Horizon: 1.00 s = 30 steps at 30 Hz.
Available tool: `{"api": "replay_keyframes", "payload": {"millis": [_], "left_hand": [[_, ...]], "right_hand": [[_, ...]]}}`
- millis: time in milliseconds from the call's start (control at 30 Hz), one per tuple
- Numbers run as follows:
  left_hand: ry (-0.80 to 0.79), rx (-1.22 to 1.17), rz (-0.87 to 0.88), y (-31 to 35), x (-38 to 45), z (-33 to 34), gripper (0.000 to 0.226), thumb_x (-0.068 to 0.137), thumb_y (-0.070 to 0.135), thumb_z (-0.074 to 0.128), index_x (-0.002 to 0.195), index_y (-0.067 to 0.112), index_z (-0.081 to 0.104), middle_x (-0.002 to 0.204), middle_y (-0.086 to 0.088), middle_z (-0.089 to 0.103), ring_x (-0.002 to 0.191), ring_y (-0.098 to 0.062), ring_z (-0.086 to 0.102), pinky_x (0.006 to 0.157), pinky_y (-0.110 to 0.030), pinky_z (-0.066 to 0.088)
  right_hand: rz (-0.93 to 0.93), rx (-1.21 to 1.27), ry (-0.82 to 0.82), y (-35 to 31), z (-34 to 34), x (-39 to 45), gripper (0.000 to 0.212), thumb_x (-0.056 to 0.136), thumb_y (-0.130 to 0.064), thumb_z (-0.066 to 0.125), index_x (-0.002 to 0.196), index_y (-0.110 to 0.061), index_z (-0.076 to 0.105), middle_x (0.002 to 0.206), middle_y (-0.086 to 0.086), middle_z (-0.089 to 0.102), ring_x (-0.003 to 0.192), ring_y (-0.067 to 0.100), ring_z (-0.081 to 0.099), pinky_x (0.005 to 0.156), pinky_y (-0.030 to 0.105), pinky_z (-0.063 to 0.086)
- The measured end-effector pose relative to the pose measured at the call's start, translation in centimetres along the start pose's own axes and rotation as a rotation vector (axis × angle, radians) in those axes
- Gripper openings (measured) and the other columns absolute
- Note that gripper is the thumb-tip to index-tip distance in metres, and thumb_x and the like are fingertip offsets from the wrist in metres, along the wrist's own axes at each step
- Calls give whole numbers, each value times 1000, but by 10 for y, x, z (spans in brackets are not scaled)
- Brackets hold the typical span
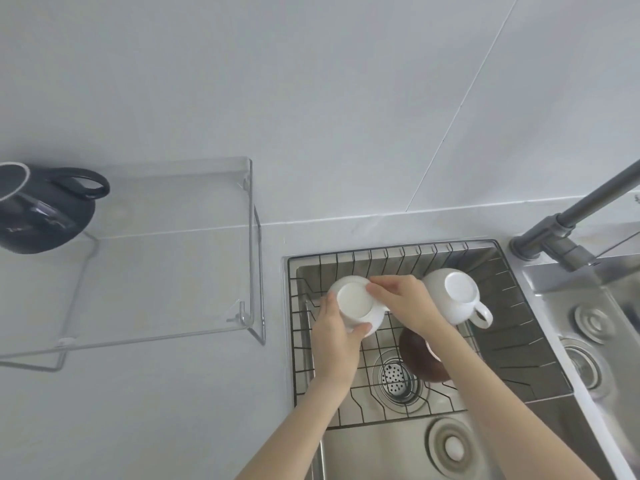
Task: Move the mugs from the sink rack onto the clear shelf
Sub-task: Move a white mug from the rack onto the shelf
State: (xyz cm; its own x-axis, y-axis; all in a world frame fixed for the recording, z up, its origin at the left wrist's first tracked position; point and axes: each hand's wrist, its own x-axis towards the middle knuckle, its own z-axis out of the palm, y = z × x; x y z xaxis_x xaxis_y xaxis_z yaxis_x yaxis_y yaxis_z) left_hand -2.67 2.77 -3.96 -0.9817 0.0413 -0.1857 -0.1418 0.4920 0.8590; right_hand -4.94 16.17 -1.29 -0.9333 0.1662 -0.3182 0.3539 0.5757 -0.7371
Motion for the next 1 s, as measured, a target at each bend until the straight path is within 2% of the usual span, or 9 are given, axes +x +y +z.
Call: {"api": "replay_keyframes", "payload": {"millis": [67,167,267,333,467,567,700,900,1000], "left_hand": [[11,-24,60,20,-2,-13,65,66,20,76,125,18,48,112,2,64,100,-17,58,79,-19,41],[57,-58,143,60,-5,-45,66,65,23,77,125,18,50,102,9,62,92,-14,56,79,-22,43],[126,-71,184,95,-10,-87,62,63,24,79,120,17,54,82,12,52,79,-17,50,66,-16,35],[155,-106,207,109,-16,-121,53,60,24,80,107,18,59,72,13,53,70,-13,50,64,-19,38],[203,-84,223,110,-25,-193,48,52,30,80,94,16,63,77,-1,67,75,-21,57,67,-28,48],[217,-44,195,96,-27,-247,41,46,32,77,82,18,64,77,-3,71,79,-24,62,75,-41,53],[198,-8,131,65,-25,-307,53,41,30,79,92,20,70,91,-6,76,94,-26,68,86,-46,53],[141,78,85,21,-13,-372,63,34,41,76,93,20,70,97,-12,74,98,-31,65,90,-50,51],[76,84,70,5,-5,-396,65,35,36,77,98,23,70,103,-7,74,103,-23,65,94,-47,50]], "right_hand": [[-48,-10,74,-20,-17,-8,26,85,-31,59,99,-14,72,99,10,76,94,27,65,88,38,47],[-168,-53,168,-61,-42,-22,39,82,-39,58,88,-1,68,84,21,72,73,35,57,73,38,47],[-310,-105,249,-109,-58,-36,45,83,-38,56,89,6,63,83,25,71,72,44,52,66,39,47],[-386,-134,272,-143,-61,-46,46,83,-37,55,91,8,62,89,30,68,61,32,45,62,33,41],[-500,-97,225,-203,-38,-59,50,80,-43,53,88,5,64,89,32,64,62,26,38,62,31,31],[-515,-83,162,-242,-2,-66,49,80,-41,55,72,7,62,62,26,43,62,20,30,58,30,26],[-495,-99,113,-278,56,-68,51,81,-34,56,41,-11,37,47,3,25,51,21,24,48,28,20],[-428,-32,67,-311,130,-66,55,83,-33,56,38,-21,26,40,-1,24,43,18,24,43,30,18],[-359,30,69,-317,157,-66,57,83,-32,57,36,-22,25,36,-4,23,40,15,24,41,27,18]]}}
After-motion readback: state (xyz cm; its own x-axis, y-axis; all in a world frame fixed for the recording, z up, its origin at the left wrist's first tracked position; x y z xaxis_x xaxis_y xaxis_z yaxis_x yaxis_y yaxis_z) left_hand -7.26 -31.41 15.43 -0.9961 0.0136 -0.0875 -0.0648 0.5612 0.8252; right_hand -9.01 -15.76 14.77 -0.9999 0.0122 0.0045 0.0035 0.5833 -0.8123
